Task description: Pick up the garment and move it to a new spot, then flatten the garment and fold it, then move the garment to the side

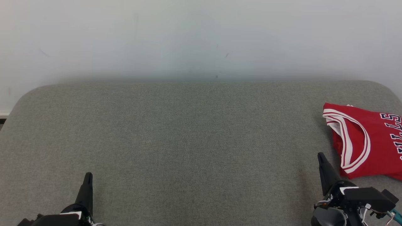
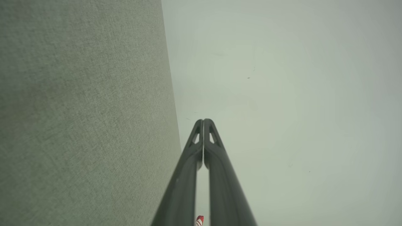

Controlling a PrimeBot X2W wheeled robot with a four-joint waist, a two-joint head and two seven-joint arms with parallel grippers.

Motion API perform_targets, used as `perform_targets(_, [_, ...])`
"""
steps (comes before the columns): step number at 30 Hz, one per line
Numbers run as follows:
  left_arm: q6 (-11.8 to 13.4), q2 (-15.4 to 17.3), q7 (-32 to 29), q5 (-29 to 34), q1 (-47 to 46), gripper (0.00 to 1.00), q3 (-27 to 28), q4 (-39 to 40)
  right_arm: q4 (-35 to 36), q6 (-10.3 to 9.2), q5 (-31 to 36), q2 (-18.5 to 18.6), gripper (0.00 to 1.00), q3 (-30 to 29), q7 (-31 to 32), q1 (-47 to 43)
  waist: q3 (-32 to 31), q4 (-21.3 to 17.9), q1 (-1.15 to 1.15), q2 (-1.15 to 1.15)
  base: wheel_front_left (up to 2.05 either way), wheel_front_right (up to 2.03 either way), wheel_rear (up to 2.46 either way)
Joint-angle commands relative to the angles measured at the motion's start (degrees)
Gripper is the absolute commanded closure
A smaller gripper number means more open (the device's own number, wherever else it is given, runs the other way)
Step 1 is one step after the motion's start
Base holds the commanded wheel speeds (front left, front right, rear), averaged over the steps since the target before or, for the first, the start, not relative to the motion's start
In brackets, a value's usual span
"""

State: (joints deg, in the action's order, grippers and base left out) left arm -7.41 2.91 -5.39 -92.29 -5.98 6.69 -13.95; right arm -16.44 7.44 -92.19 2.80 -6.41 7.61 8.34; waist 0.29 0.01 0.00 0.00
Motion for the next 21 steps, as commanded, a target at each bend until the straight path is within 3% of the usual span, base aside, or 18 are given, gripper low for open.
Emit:
perform_targets(1, [-0.14,-0.08,-0.13,-0.25,-0.23,1.00,0.17,0.18,0.00,0.08,-0.01,0.15,1.00,-0.05,0.20,0.61,0.00,0.00,0.00,0.00,0.00,0.00,0.00])
perform_targets(21, [-0.14,-0.08,-0.12,-0.25,-0.23,1.00,0.16,0.18,0.01,0.08,-0.01,0.15,1.00,-0.05,0.19,0.61,0.00,0.00,0.00,0.00,0.00,0.00,0.00])
